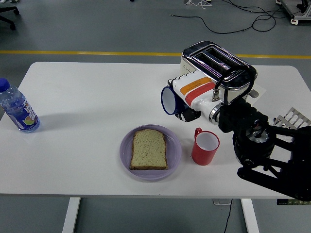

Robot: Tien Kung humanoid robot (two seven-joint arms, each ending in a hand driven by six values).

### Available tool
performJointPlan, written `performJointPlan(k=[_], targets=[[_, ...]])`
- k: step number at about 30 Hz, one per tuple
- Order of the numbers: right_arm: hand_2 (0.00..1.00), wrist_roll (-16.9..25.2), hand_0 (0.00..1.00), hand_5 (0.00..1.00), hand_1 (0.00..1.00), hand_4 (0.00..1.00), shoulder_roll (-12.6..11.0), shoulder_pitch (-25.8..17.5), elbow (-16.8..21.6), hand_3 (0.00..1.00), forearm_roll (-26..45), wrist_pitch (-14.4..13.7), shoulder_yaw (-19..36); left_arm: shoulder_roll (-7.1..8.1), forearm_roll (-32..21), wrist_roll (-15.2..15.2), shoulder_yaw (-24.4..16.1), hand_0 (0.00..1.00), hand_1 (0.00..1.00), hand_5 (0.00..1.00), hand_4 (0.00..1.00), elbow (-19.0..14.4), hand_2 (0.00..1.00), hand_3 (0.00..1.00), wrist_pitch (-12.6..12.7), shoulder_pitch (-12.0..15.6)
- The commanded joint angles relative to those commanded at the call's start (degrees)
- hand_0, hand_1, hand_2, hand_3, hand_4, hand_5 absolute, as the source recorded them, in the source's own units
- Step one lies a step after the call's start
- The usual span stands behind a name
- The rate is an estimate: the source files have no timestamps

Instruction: Pick up the cup,pour liquid into bread,place the cup on the desk

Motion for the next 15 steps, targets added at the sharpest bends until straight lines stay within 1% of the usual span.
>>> performJointPlan(k=[2, 4, 5, 7, 8, 10, 11, 12, 14, 15], targets=[[0.445, 0.0, 0.112, 0.085, 0.152, 0.623, -0.5, -2.1, 0.6, 0.552, 3.5, -2.0, 2.4, 0.00, 0.1, 0.0, -0.1, 0.635, 0.644, 0.847, 0.237, 0.0, 0.657, 0.511, 0.0, 0.0], [0.446, 0.0, 0.115, 0.085, 0.150, 0.621, -1.1, -5.5, 1.6, 0.552, 7.9, -5.1, 6.3, 0.00, 0.2, 0.0, -0.2, 0.635, 0.645, 0.847, 0.237, 0.0, 0.657, 0.511, 0.0, 0.1], [0.446, 0.0, 0.115, 0.085, 0.150, 0.621, -1.1, -6.0, 1.7, 0.552, 8.8, -5.5, 7.1, 0.00, 0.2, 0.0, -0.2, 0.635, 0.645, 0.847, 0.237, 0.0, 0.657, 0.511, 0.0, 0.1], [0.446, 0.0, 0.115, 0.085, 0.150, 0.621, -0.1, -10.3, 2.3, 0.552, 8.4, -8.6, 11.8, 0.00, 0.4, 0.0, -0.3, 0.635, 0.645, 0.847, 0.237, 0.0, 0.657, 0.511, -0.1, 0.2], [0.446, 0.0, 0.115, 0.085, 0.150, 0.621, 0.2, -12.0, 2.5, 0.552, 8.1, -9.7, 14.0, 0.00, 0.4, 0.0, -0.3, 0.635, 0.645, 0.847, 0.237, 0.0, 0.657, 0.511, -0.1, 0.3], [0.448, 0.0, 0.121, 0.100, 0.150, 0.623, 1.4, -15.5, 2.5, 0.551, 7.8, -12.3, 18.3, 0.00, 0.4, 0.0, -0.3, 0.634, 0.645, 0.846, 0.235, 0.0, 0.657, 0.509, -0.1, 0.4], [0.448, 0.0, 0.121, 0.100, 0.150, 0.623, 2.6, -17.8, 2.4, 0.551, 7.7, -14.2, 20.9, 0.00, 0.4, 0.0, -0.2, 0.634, 0.645, 0.846, 0.235, 0.0, 0.657, 0.509, -0.1, 0.4], [0.448, 0.0, 0.121, 0.100, 0.150, 0.623, 3.0, -19.4, 2.4, 0.551, 7.7, -15.3, 23.2, 0.00, 0.4, 0.0, -0.2, 0.634, 0.645, 0.846, 0.235, 0.0, 0.657, 0.509, -0.1, 0.4], [0.448, 0.0, 0.121, 0.100, 0.150, 0.623, 4.1, -23.0, 2.2, 0.551, 8.8, -18.9, 28.0, 0.00, 0.5, 0.0, -0.1, 0.634, 0.645, 0.846, 0.235, 0.0, 0.657, 0.509, -0.1, 0.3], [0.455, 0.3, 0.141, 0.097, 0.166, 0.606, 4.4, -24.5, 2.1, 0.554, 9.4, -20.6, 30.3, 0.00, 0.5, 0.0, -0.1, 0.634, 0.645, 0.849, 0.237, 0.0, 0.658, 0.509, -0.1, 0.3]])
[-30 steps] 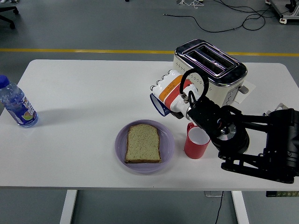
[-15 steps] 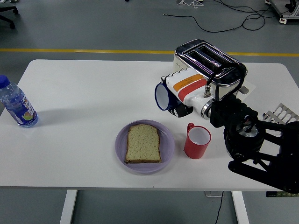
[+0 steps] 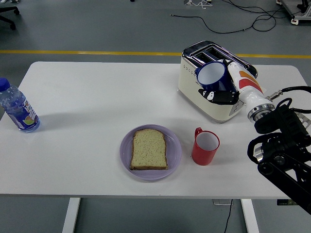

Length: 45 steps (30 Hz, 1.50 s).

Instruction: Pick up the cup,pour liquid into bread,place the cup on the desk

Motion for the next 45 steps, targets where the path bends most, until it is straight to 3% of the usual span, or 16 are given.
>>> performJointPlan(k=[3, 6, 17, 18, 20, 31, 34, 45], targets=[[0.455, 3.0, 0.141, 0.097, 0.166, 0.606, 0.7, -3.7, -0.8, 0.554, 2.9, -5.2, 4.8, 0.00, 0.1, 0.0, 0.0, 0.634, 0.645, 0.849, 0.237, 0.0, 0.658, 0.509, 0.0, -0.1], [0.457, 9.0, 0.170, 0.108, 0.180, 0.615, 1.6, -6.9, -2.5, 0.553, 8.2, -9.4, 7.8, 0.00, 0.2, 0.0, 0.0, 0.634, 0.645, 0.843, 0.234, 0.0, 0.656, 0.509, 0.0, -0.3], [0.471, 34.6, 0.231, 0.114, 0.213, 0.606, 4.4, -13.5, -12.1, 0.551, 30.4, -9.4, 11.5, 0.00, 0.4, -0.1, -0.2, 0.634, 0.645, 0.846, 0.237, -0.1, 0.656, 0.508, -0.1, -0.8], [0.478, 36.8, 0.295, 0.132, 0.294, 0.577, 4.7, -14.0, -13.4, 0.552, 32.0, -9.4, 11.7, 0.00, 0.4, -0.1, -0.1, 0.633, 0.645, 0.843, 0.236, -0.1, 0.656, 0.507, -0.1, -0.8], [0.478, 41.7, 0.295, 0.132, 0.294, 0.577, 5.3, -14.9, -15.6, 0.552, 34.8, -9.4, 11.8, 0.00, 0.5, -0.1, -0.1, 0.633, 0.645, 0.843, 0.236, -0.1, 0.656, 0.507, -0.1, -0.8], [0.485, 67.6, 0.330, 0.156, 0.307, 0.558, 7.3, -19.0, -24.0, 0.548, 40.9, -9.4, 11.3, 0.00, 0.5, -0.1, 0.1, 0.633, 0.644, 0.845, 0.235, -0.1, 0.657, 0.507, -0.1, -0.9], [0.485, 69.6, 0.330, 0.156, 0.307, 0.558, 7.4, -19.5, -25.7, 0.548, 41.2, -9.4, 10.1, 0.00, 0.6, -0.1, 0.1, 0.633, 0.644, 0.845, 0.235, -0.1, 0.657, 0.507, -0.1, -1.0], [0.491, 70.2, 0.329, 0.152, 0.315, 0.559, 7.7, -21.0, -29.0, 0.550, 42.1, -9.4, 8.4, 0.00, 0.5, -0.1, 0.2, 0.633, 0.646, 0.844, 0.234, 0.0, 0.657, 0.509, -0.1, -1.0]])
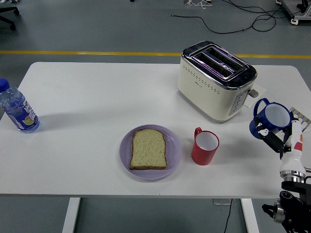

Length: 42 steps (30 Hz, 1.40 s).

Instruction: Pick up the cup,pour liquid into bread,place the cup on the desk

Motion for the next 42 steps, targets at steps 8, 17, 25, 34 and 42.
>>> performJointPlan(k=[8, 17, 25, 34, 42], targets=[[0.488, 2.3, 0.332, 0.167, 0.312, 0.553, -0.3, 0.1, -2.7, 0.551, 1.4, 0.0, -2.7, 0.00, -0.2, 0.1, 0.5, 0.634, 0.646, 0.842, 0.233, 0.1, 0.657, 0.509, 0.0, 0.3], [0.487, 2.7, 0.336, 0.186, 0.313, 0.539, -0.5, 1.6, -8.7, 0.552, 1.4, 0.7, -7.9, 0.00, -0.4, 0.1, 0.9, 0.633, 0.647, 0.841, 0.232, 0.1, 0.658, 0.510, 0.0, 0.4], [0.486, 2.4, 0.341, 0.201, 0.313, 0.544, 0.0, 3.7, -12.9, 0.553, 1.6, 1.8, -10.2, 0.00, -0.5, 0.1, 1.0, 0.636, 0.648, 0.841, 0.233, 0.1, 0.660, 0.510, 0.0, 0.3], [0.495, 1.4, 0.358, 0.209, 0.324, 0.550, 1.2, 5.0, -16.5, 0.580, 0.8, 2.7, -10.6, 0.00, -0.5, 0.2, 1.0, 0.636, 0.648, 0.843, 0.233, 0.1, 0.660, 0.511, 0.0, 0.1], [0.505, 0.0, 0.362, 0.211, 0.324, 0.558, 1.6, 5.5, -17.6, 0.588, 0.4, 2.9, -11.0, 0.00, -0.6, 0.2, 0.9, 0.637, 0.648, 0.842, 0.234, 0.0, 0.660, 0.511, 0.0, 0.0]])
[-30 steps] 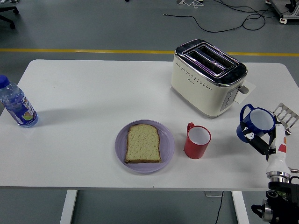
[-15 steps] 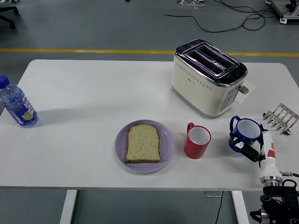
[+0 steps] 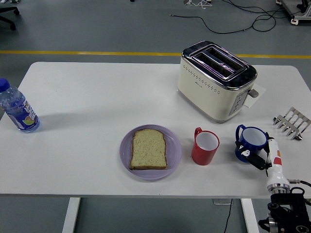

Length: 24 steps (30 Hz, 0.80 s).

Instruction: Pick up the cup,pour liquid into bread,place the cup on the desk

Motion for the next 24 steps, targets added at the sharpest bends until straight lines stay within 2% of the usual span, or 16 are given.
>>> performJointPlan(k=[2, 3, 8, 9, 14, 15, 20, 21, 24], targets=[[0.505, -0.6, 0.362, 0.211, 0.324, 0.558, 0.0, 0.1, -0.1, 0.588, -0.4, 0.3, -0.1, 0.00, 0.0, 0.0, 0.1, 0.637, 0.648, 0.842, 0.234, 0.0, 0.660, 0.511, 0.0, 0.0], [0.520, -0.9, 0.386, 0.263, 0.350, 0.648, 0.0, 0.0, -0.1, 0.660, -0.6, 0.4, -0.1, 0.00, 0.0, 0.0, 0.0, 0.637, 0.648, 0.843, 0.234, 0.0, 0.660, 0.511, 0.0, 0.0], [0.520, -2.6, 0.386, 0.263, 0.350, 0.648, 0.2, 0.0, -0.2, 0.660, -2.0, 0.9, 0.1, 0.00, -0.1, 0.0, 0.2, 0.637, 0.648, 0.843, 0.234, 0.0, 0.660, 0.511, 0.0, 0.0], [0.630, -2.9, 0.419, 0.375, 0.394, 0.844, 0.2, -0.1, -0.3, 0.912, -2.4, 1.0, 0.2, 0.00, -0.1, 0.0, 0.2, 0.637, 0.648, 0.843, 0.234, 0.0, 0.660, 0.511, 0.0, 0.0], [0.630, -3.4, 0.419, 0.375, 0.394, 0.844, 0.5, -0.4, -0.3, 0.912, -4.3, 1.4, 0.6, 0.00, -0.1, 0.0, 0.2, 0.637, 0.648, 0.843, 0.234, 0.0, 0.660, 0.511, 0.0, 0.0], [0.777, -3.5, 0.478, 0.328, 0.454, 0.940, 0.5, -0.4, -0.3, 0.998, -4.5, 1.4, 0.7, 0.00, -0.1, 0.1, 0.2, 0.637, 0.647, 0.844, 0.234, 0.0, 0.660, 0.510, 0.0, 0.0], [0.777, -1.9, 0.478, 0.328, 0.454, 0.940, 0.7, -1.0, 0.4, 0.998, -5.2, 0.6, 1.6, 0.00, -0.1, 0.0, 0.2, 0.637, 0.647, 0.844, 0.234, 0.0, 0.660, 0.510, 0.0, 0.0], [0.801, -1.6, 0.498, 0.287, 0.475, 0.959, 0.7, -1.1, 0.5, 0.998, -5.3, 0.5, 1.8, 0.00, -0.1, 0.0, 0.2, 0.635, 0.646, 0.842, 0.232, 0.1, 0.659, 0.510, 0.0, 0.0], [0.801, -1.3, 0.498, 0.287, 0.475, 0.959, 0.8, -1.4, 0.6, 0.998, -5.3, 0.5, 2.3, 0.00, -0.1, 0.1, 0.3, 0.635, 0.646, 0.842, 0.232, 0.1, 0.659, 0.510, 0.0, 0.0]])
